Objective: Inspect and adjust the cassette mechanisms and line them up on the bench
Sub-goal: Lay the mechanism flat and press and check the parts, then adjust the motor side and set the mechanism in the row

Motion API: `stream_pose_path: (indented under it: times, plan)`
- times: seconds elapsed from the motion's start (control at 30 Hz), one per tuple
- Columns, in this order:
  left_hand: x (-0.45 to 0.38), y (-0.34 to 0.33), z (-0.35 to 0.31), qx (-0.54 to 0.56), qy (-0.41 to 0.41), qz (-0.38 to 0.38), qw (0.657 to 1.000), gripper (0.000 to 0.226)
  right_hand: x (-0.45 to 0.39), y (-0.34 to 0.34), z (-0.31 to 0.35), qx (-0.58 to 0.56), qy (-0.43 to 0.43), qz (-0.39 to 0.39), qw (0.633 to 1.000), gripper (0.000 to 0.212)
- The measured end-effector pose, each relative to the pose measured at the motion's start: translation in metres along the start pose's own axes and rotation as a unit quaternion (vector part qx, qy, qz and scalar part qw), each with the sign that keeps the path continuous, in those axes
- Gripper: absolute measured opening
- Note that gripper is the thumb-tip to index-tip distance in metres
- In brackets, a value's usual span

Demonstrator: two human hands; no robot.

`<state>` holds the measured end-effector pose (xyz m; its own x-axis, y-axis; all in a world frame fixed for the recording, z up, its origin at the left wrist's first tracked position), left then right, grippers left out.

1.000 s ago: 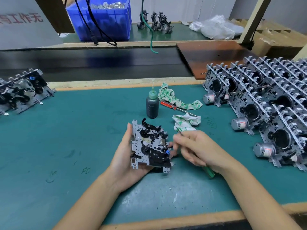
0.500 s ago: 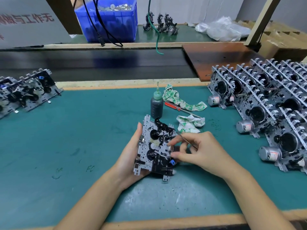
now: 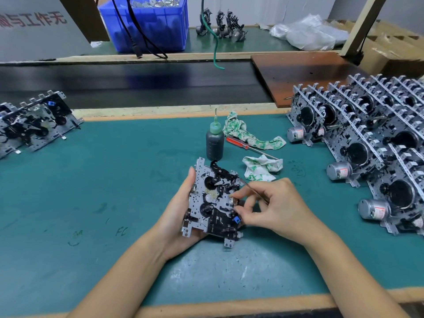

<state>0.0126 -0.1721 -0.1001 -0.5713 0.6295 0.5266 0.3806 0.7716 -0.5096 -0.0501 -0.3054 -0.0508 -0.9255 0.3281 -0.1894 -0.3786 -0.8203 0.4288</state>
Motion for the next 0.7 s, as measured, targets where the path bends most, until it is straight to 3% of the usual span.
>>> stream_pose_path:
  times: [0.17, 0.3, 0.43, 0.53, 0.6, 0.7]
  plan:
    - [-0.001, 0.002, 0.001, -0.001, -0.002, -0.005, 1.000, 0.066, -0.001, -0.001, -0.002, 0.001, 0.006, -0.007, 1.000, 0.043]
    - [0.000, 0.001, 0.001, 0.003, 0.002, -0.004, 1.000, 0.066, -0.002, -0.002, -0.008, -0.005, -0.010, -0.001, 1.000, 0.017]
    - [0.003, -0.002, 0.001, 0.033, 0.016, 0.014, 0.999, 0.071, -0.001, 0.001, -0.010, -0.029, -0.018, 0.015, 0.999, 0.010]
    - [0.008, -0.006, -0.001, 0.082, 0.034, 0.035, 0.995, 0.084, -0.003, 0.013, -0.013, -0.055, -0.010, -0.053, 0.997, 0.013]
    - [0.010, -0.008, -0.003, 0.121, 0.047, 0.048, 0.990, 0.090, -0.004, 0.023, -0.017, -0.014, 0.001, -0.115, 0.993, 0.024]
    - [0.015, -0.012, -0.005, 0.170, 0.069, 0.064, 0.981, 0.092, -0.005, 0.029, -0.020, 0.174, 0.042, -0.150, 0.972, 0.035]
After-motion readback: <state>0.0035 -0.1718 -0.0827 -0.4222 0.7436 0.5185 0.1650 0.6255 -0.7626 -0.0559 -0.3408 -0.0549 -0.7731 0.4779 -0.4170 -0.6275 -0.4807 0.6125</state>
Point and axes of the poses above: each hand's wrist, its own x-axis away from the middle knuckle, its own y-axis out of the back of the hand, z = x × y, the point moved 5 cm from there along -x, towards the middle knuckle, and after that the axes turned 14 degrees about -z, right-handed, at the moved point
